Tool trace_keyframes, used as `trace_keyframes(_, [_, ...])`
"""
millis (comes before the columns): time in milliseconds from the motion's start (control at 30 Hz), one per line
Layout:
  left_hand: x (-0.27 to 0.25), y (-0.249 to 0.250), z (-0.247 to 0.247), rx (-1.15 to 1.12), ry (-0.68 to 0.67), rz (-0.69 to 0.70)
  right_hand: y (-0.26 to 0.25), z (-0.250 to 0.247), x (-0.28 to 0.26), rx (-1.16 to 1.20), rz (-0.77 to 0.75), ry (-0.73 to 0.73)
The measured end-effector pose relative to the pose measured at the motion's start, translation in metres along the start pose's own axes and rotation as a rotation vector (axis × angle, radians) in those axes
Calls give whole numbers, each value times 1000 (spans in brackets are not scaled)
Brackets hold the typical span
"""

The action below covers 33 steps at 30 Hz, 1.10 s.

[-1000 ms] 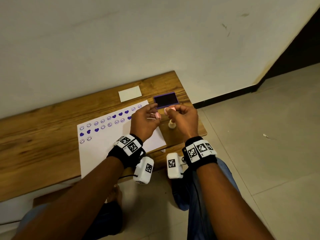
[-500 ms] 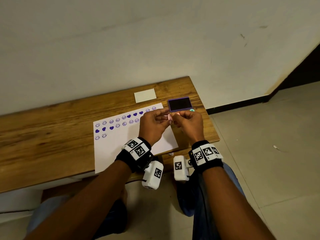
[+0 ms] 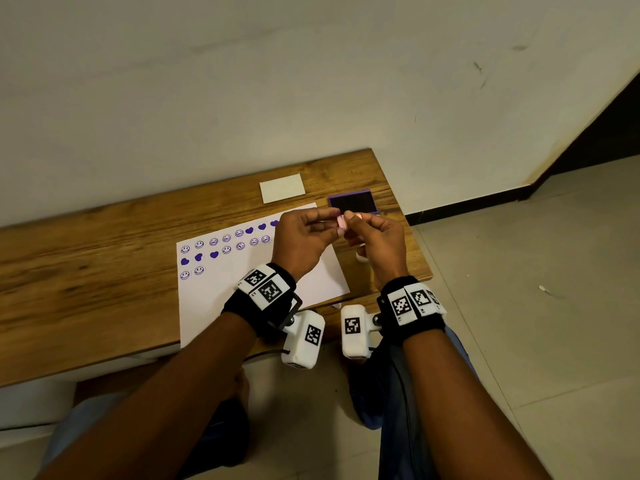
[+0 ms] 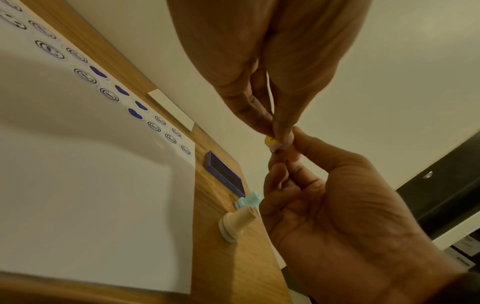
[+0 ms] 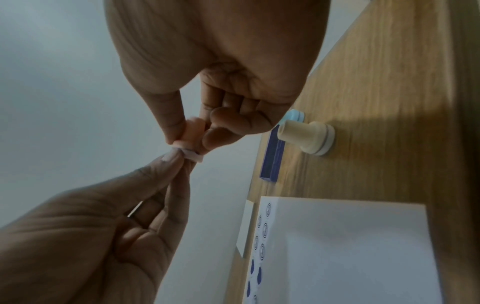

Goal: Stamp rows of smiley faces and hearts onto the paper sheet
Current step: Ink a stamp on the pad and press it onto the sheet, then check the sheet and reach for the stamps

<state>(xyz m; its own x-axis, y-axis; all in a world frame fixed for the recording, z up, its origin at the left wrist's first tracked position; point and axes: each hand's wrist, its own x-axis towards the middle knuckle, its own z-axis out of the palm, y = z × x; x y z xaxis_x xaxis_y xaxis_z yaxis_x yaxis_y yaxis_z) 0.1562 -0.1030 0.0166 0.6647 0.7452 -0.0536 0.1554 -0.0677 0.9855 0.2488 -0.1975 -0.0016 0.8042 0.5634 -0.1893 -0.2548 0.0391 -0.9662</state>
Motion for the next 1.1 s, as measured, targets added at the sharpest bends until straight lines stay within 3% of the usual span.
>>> trace_keyframes(167, [0, 6, -1, -45, 11, 8, -1, -3, -1, 32, 35, -62])
trace_keyframes(300, [-6, 1, -8, 26, -20, -2, -1, 0, -3, -104, -16, -94])
trace_keyframes(433, [-26, -13, -21, 194, -75, -59, 14, 8, -5, -609, -197, 10])
trace_keyframes(533, [-43, -27, -45, 415, -27, -59, 3, 10, -7, -948, -312, 158])
trace_keyframes(633, [-56, -43, -90, 552, 43, -109, -9, 18, 2, -1250, -392, 147])
trace_keyframes(867, [-80, -78, -173, 809, 102, -262, 7, 32, 33, -1664, -223, 100])
trace_keyframes(1000, [-89, -87, -181, 971, 43, -265, 11, 33, 36, -1672, -152, 92])
trace_keyframes(1100, [-90, -86, -182, 973, 56, -247, 6, 33, 32, -1652, -136, 71])
